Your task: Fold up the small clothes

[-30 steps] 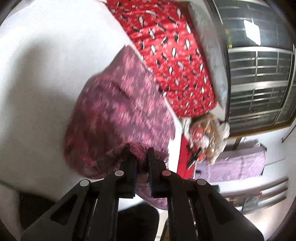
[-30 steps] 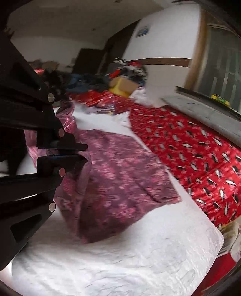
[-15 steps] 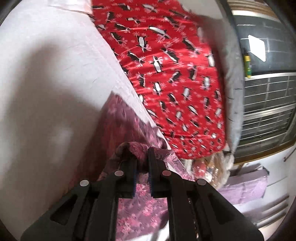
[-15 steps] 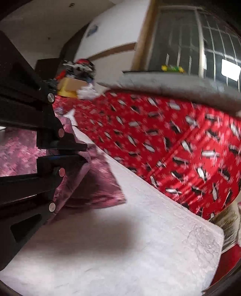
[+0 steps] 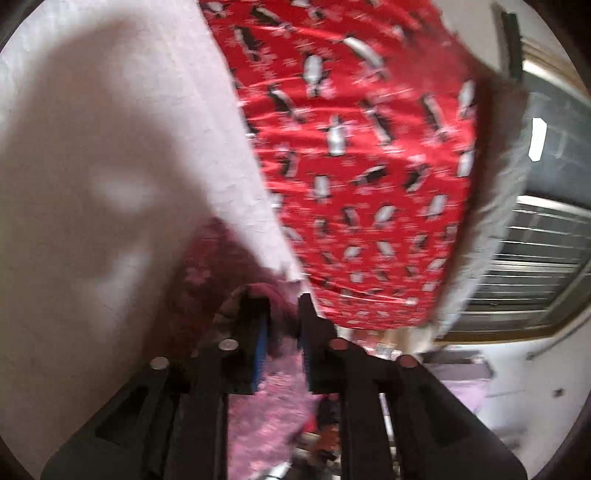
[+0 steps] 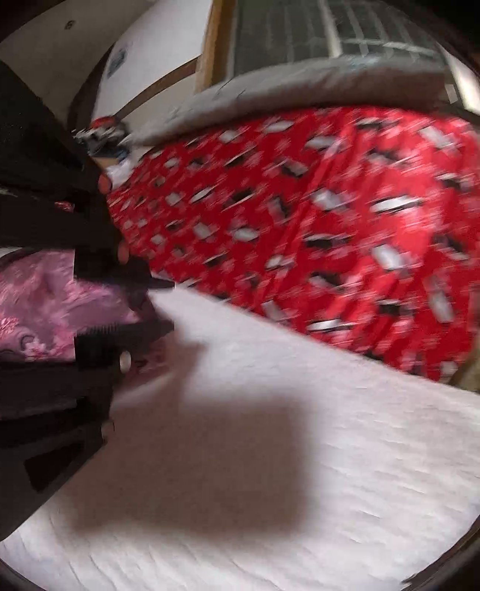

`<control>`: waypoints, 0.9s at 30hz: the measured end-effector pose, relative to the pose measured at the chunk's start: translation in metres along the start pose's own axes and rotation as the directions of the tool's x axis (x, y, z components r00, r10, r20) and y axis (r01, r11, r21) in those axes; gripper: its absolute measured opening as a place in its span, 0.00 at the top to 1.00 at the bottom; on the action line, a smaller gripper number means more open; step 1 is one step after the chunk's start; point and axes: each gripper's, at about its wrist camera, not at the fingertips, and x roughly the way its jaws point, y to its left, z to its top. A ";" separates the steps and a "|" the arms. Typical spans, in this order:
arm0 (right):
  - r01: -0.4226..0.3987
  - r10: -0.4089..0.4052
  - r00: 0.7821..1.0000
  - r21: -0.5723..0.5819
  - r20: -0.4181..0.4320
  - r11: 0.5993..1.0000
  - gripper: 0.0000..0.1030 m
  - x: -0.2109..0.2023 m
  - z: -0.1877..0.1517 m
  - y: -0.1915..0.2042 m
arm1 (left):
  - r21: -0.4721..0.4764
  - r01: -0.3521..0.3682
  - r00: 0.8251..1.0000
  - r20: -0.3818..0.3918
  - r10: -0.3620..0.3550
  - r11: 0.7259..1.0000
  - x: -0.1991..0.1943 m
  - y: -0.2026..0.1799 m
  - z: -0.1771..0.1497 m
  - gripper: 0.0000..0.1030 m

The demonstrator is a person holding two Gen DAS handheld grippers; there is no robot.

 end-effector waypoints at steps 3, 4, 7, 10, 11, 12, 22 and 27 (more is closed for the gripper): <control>0.035 -0.034 0.999 -0.037 0.029 0.999 0.64 -0.017 0.004 0.005 | 0.015 0.010 0.996 0.093 -0.011 1.000 -0.027 -0.010 0.012 0.49; 0.055 -0.054 0.998 -0.062 0.019 0.997 0.64 -0.019 0.003 0.007 | 0.009 0.018 0.993 0.115 -0.019 1.000 -0.033 -0.011 0.015 0.44; 0.141 -0.143 0.990 -0.163 -0.005 0.977 0.63 -0.019 -0.006 0.017 | 0.107 -0.106 0.993 0.072 0.099 0.989 -0.031 -0.026 0.009 0.44; 0.244 -0.258 0.966 -0.286 -0.014 0.927 0.57 -0.007 -0.017 0.027 | 0.256 -0.235 0.970 0.004 0.242 0.938 -0.016 -0.036 -0.011 0.44; 0.291 -0.308 0.951 -0.330 0.000 0.898 0.53 -0.002 -0.019 0.030 | 0.298 -0.276 0.956 -0.014 0.293 0.914 -0.009 -0.035 -0.018 0.44; 0.330 -0.348 0.937 -0.365 0.017 0.871 0.52 0.003 -0.020 0.032 | 0.326 -0.315 0.941 -0.018 0.339 0.891 -0.003 -0.031 -0.024 0.44; 0.276 -0.300 0.953 -0.500 0.033 0.821 0.94 0.047 -0.025 0.057 | 0.313 -0.411 0.911 0.104 0.400 0.856 0.008 -0.020 -0.011 0.45; 0.372 -0.363 0.927 -0.361 0.095 0.855 0.96 0.044 -0.005 0.022 | 0.268 -0.453 0.891 0.168 0.422 0.850 0.006 -0.001 0.000 0.59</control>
